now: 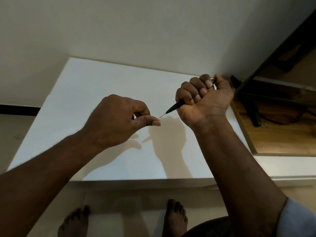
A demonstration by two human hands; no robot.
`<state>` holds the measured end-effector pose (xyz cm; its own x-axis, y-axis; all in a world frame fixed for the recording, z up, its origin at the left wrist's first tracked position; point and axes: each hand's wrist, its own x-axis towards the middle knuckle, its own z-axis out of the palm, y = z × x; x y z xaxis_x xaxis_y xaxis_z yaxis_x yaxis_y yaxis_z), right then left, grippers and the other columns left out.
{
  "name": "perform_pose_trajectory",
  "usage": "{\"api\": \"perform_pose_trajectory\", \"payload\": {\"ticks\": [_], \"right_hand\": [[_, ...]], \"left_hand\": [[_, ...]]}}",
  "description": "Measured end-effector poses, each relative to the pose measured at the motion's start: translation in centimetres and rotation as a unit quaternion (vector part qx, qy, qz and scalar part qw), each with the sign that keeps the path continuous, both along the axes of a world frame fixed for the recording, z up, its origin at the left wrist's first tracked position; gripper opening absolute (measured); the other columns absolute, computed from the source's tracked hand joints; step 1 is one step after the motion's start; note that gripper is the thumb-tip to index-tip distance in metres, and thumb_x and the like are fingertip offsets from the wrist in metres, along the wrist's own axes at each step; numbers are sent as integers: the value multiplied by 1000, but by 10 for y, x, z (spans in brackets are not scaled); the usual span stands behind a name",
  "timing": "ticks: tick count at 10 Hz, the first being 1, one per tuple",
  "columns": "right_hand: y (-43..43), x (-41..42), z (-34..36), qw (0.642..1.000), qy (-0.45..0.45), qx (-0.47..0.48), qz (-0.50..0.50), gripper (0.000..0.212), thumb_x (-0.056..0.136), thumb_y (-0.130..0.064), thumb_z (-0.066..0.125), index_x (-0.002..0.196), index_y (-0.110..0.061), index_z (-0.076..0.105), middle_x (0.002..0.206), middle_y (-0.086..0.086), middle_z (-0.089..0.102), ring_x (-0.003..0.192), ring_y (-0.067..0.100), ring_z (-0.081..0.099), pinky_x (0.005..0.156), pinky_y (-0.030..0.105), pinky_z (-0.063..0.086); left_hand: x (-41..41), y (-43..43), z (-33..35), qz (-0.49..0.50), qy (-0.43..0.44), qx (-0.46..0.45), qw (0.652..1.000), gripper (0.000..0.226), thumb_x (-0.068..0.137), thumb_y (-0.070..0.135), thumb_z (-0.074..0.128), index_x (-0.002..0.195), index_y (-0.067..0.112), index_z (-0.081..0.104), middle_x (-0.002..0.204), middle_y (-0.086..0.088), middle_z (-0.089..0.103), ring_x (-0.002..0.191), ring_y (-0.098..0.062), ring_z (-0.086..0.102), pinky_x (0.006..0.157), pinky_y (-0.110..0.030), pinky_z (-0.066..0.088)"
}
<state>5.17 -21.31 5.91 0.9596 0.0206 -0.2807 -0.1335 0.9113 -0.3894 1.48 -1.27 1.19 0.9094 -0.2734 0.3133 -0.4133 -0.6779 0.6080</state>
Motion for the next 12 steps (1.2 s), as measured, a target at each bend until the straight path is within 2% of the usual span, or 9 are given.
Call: {"api": "perform_pose_trajectory", "payload": {"ticks": [5,7,9,12], "right_hand": [[2,-2,0,1000,2,-6,3,47,101,-39,40,58,-18,39,50,-6,25,36,11,19,37,20,15],[1,-1,0,1000,3,-7,2,47,100,-40,41,59,-18,38,50,-6,25,36,10,19,37,20,16],[0,-1,0,1000,0,-8,2,46,100,-40,41,59,-18,39,50,-6,26,36,11,20,37,20,16],[1,-1,-1,1000,-1,-8,4,46,100,-40,40,59,-18,38,50,-6,26,36,10,19,38,20,16]], "left_hand": [[0,0,-1,12,0,4,1000,62,79,83,49,81,30,80,55,25,56,55,5,55,56,-21,34],[1,1,-1,7,3,-5,1000,58,77,82,54,79,30,79,54,24,56,65,9,59,56,-19,33],[1,1,1,8,-6,-4,1000,60,78,81,52,80,28,80,56,22,58,54,5,55,56,-22,36],[0,0,0,8,-15,5,1000,59,79,80,52,80,28,80,53,27,50,53,6,54,55,-19,32]]}}
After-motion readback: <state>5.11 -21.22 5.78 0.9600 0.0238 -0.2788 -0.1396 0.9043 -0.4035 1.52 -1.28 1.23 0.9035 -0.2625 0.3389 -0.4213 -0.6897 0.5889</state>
